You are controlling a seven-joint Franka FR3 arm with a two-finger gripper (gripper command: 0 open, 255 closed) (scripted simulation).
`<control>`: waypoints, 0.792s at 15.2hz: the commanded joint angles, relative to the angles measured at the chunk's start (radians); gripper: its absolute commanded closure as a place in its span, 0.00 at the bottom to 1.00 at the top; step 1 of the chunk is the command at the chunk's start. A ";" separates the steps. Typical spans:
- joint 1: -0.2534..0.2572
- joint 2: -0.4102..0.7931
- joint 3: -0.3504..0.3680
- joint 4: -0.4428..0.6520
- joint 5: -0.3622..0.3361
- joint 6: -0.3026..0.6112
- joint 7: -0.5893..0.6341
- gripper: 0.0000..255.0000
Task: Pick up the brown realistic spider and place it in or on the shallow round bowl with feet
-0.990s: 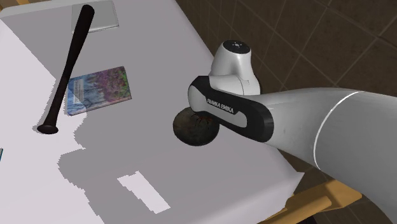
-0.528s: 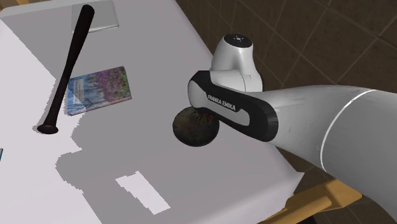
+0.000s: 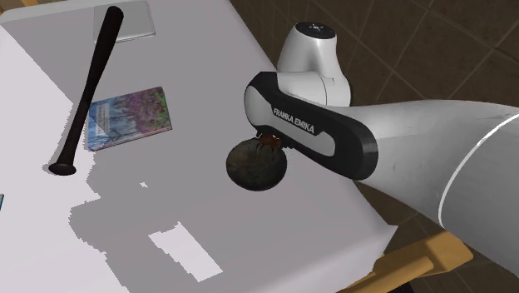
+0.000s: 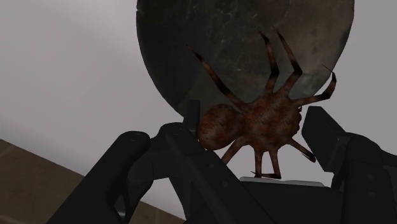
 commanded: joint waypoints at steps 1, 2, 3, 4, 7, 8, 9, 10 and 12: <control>-0.001 -0.011 0.002 0.011 0.003 -0.022 0.001 1.00; -0.002 -0.016 0.002 0.019 0.005 -0.034 0.002 1.00; -0.002 -0.020 0.003 0.027 0.006 -0.046 0.002 1.00; -0.003 -0.024 0.003 0.036 0.007 -0.058 0.003 1.00; -0.004 -0.034 0.004 0.062 0.009 -0.095 0.006 1.00; -0.004 -0.037 0.005 0.072 0.010 -0.107 0.007 1.00; -0.004 -0.038 0.005 0.073 0.010 -0.109 0.007 1.00; 0.003 -0.062 0.012 0.049 0.016 -0.106 0.020 1.00; 0.021 -0.120 0.031 -0.005 0.032 -0.101 0.056 1.00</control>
